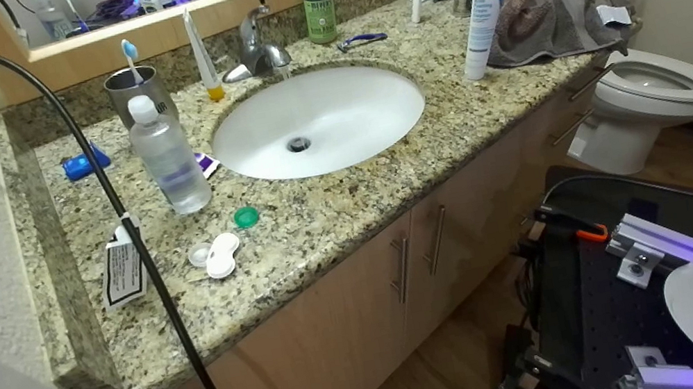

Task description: Close the tap

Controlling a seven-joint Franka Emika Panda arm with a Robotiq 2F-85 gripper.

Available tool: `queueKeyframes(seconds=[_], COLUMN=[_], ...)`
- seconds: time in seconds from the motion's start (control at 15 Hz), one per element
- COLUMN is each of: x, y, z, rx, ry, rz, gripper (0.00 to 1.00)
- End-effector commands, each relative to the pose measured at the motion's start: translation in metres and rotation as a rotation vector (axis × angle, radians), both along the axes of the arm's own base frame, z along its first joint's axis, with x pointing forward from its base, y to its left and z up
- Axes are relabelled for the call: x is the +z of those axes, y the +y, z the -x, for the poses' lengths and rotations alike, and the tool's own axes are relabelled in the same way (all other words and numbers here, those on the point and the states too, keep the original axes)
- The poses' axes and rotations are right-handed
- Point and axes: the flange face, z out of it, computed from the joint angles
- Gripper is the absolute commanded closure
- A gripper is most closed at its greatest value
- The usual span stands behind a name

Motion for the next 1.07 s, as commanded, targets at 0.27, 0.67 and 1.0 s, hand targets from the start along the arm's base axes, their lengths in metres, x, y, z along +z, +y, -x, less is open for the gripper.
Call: queueKeyframes(seconds=[0.27,0.67,1.0], x=[-0.014,-0.038,-0.018], y=[-0.017,-0.029,-0.014], z=[-0.005,-0.001,-0.014], rx=[-0.099,-0.119,-0.057], ry=[0.003,0.053,0.020], rz=[0.007,-0.039,-0.038], gripper=[0.00,0.00,0.00])
